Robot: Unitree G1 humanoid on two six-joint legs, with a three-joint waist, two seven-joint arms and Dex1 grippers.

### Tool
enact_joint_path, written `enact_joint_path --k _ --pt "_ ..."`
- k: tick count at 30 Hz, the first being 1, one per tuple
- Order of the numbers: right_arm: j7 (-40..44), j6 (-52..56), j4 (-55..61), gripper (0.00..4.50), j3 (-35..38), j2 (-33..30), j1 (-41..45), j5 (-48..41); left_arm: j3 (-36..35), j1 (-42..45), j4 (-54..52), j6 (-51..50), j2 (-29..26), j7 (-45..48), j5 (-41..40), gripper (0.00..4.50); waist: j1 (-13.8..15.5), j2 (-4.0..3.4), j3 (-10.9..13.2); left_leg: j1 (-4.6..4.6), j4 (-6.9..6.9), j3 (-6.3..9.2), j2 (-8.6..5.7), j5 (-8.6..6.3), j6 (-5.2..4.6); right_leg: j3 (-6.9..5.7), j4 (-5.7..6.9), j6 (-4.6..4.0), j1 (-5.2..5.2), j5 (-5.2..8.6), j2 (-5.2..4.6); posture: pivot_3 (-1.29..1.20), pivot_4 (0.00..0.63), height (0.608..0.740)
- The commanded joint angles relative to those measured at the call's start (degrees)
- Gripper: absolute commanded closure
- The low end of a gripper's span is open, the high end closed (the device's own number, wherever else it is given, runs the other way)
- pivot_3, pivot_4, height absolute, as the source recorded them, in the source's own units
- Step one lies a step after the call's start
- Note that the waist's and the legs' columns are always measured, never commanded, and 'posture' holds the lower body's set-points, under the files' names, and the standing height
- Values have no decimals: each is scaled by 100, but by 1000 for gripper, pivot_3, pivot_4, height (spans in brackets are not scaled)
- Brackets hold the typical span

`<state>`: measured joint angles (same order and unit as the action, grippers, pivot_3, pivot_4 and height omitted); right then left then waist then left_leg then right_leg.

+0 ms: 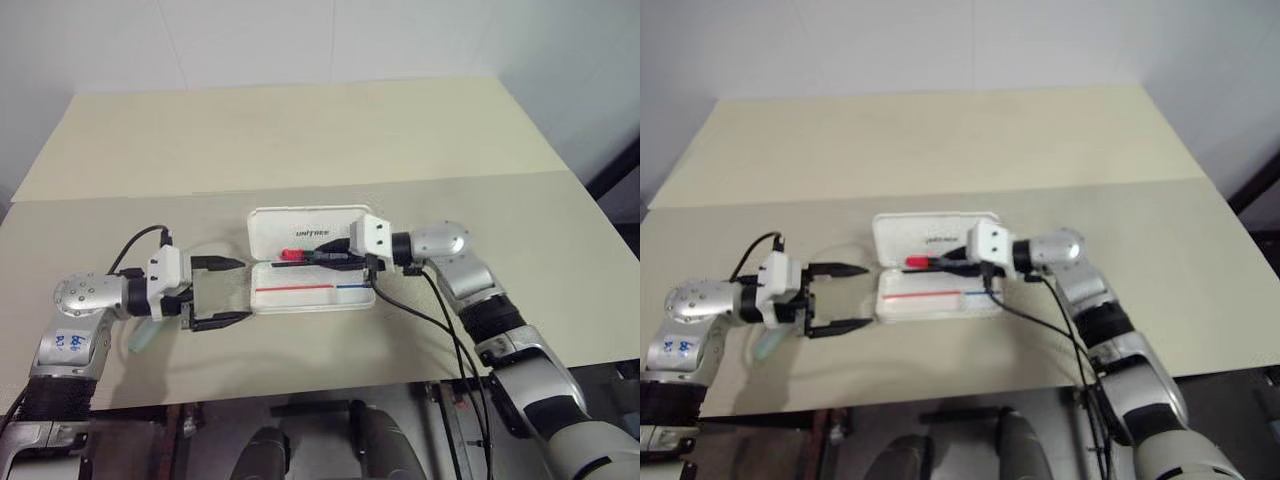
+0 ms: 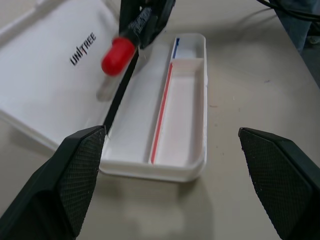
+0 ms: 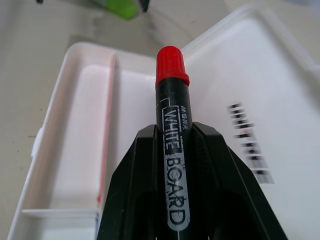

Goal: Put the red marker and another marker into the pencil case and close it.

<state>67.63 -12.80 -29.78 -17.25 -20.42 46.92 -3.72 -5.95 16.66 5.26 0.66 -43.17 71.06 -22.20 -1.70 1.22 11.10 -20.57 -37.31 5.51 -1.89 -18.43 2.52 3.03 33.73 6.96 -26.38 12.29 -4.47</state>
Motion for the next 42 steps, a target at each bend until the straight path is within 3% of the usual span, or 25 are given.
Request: enact_joint_path --k 1,12,23,27,33,42 --pt "73 -310 -84 3881 -58 146 122 67 -177 -90 -250 3 -50 -103 -86 0 -3 0 0 0 0 -2 -1 1 2 0 0 0 -1 0 -1 0 150 740" --pt "-297 -741 -702 3881 5 393 266 452 -198 -161 -377 -46 -60 -194 -109 0 -35 0 0 11 -3 -5 0 -7 -15 2 16 0 0 -1 4 0 150 740" --pt "-59 -627 -57 34 157 554 196 -97 -132 -71 -318 -34 -10 -185 -83 0 -89 0 0 12 -1 -5 2 -6 -13 3 19 -1 0 -1 5 0 150 740" --pt "210 354 1328 34 295 505 -279 -1004 -138 -99 -328 -25 2 -209 -74 0 -101 0 0 12 0 -2 4 -7 -13 2 19 -1 0 -1 5 0 150 740" --pt "170 1640 3384 34 620 -269 -1458 -1810 -458 -528 -323 132 -29 -534 19 0 -24 0 0 9 -3 -1 1 -9 -18 2 14 -1 2 -1 1 0 150 740" --pt "28 1868 4105 34 1574 -1407 -2596 -2083 -1693 -1564 -172 342 187 -1583 -129 0 1 1 0 38 -5 -11 3 -10 -19 6 5 -2 27 0 5 0 150 740"
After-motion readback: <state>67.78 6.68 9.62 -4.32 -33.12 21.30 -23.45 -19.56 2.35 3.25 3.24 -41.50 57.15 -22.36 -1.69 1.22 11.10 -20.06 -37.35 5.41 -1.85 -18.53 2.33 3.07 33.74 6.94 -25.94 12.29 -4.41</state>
